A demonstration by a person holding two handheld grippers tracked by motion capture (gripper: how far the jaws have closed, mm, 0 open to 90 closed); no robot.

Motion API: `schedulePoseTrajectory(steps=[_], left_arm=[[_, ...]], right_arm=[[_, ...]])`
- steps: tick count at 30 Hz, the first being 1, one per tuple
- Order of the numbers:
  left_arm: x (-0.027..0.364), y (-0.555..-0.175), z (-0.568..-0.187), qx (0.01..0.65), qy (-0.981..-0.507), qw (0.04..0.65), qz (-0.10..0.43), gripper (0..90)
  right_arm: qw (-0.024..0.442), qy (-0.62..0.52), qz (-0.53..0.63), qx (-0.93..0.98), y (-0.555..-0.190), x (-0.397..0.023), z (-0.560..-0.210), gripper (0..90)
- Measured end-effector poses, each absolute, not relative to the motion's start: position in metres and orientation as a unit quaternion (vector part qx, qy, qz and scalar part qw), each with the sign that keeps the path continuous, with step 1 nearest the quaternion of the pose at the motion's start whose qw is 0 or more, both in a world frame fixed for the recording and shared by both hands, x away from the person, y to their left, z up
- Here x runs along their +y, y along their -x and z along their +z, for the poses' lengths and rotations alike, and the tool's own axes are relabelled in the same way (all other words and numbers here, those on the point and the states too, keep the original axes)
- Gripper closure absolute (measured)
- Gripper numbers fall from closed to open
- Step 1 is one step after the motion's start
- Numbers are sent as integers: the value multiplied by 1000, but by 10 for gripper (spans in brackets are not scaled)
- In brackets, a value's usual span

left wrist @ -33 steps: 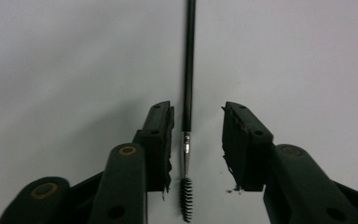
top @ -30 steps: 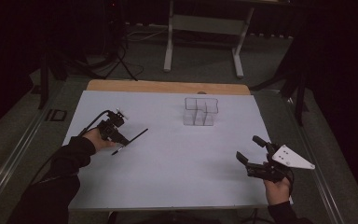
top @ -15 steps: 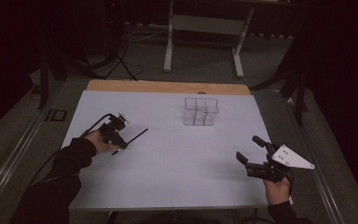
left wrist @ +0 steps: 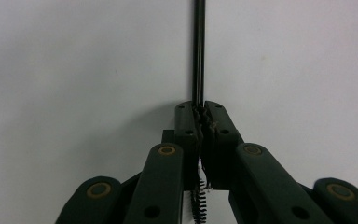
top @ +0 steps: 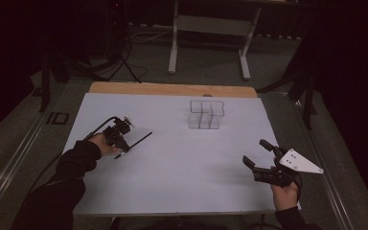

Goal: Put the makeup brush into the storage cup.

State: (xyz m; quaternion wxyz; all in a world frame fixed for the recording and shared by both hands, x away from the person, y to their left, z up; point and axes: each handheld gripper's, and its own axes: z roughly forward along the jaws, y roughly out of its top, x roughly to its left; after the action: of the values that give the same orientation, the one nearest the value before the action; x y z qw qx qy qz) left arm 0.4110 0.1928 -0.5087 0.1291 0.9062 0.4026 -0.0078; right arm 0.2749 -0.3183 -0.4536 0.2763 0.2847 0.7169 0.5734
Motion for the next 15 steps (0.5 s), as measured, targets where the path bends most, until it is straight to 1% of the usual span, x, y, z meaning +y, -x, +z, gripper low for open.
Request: schedulePoseTrajectory(steps=[7,9,10,12,15], left_arm=[[198,-411,-499,415,-897,149,-13,862],[200,-410,-495,414,-898,148,-4,862],[201,-410,-492,418,-895,153,-12,862],[201,-408,-487,416,-896,154,2,863],[201,-406,-481,411,-897,164,0,862]], right_arm=[[276,-287,573,716,-275,-319,-454,138],[276,-288,573,716,-275,-319,-454,138],[275,-288,573,716,-275,-319,-454,138],[276,-288,574,715,-275,-319,-454,138],[275,-289,574,715,-275,-319,-454,138]])
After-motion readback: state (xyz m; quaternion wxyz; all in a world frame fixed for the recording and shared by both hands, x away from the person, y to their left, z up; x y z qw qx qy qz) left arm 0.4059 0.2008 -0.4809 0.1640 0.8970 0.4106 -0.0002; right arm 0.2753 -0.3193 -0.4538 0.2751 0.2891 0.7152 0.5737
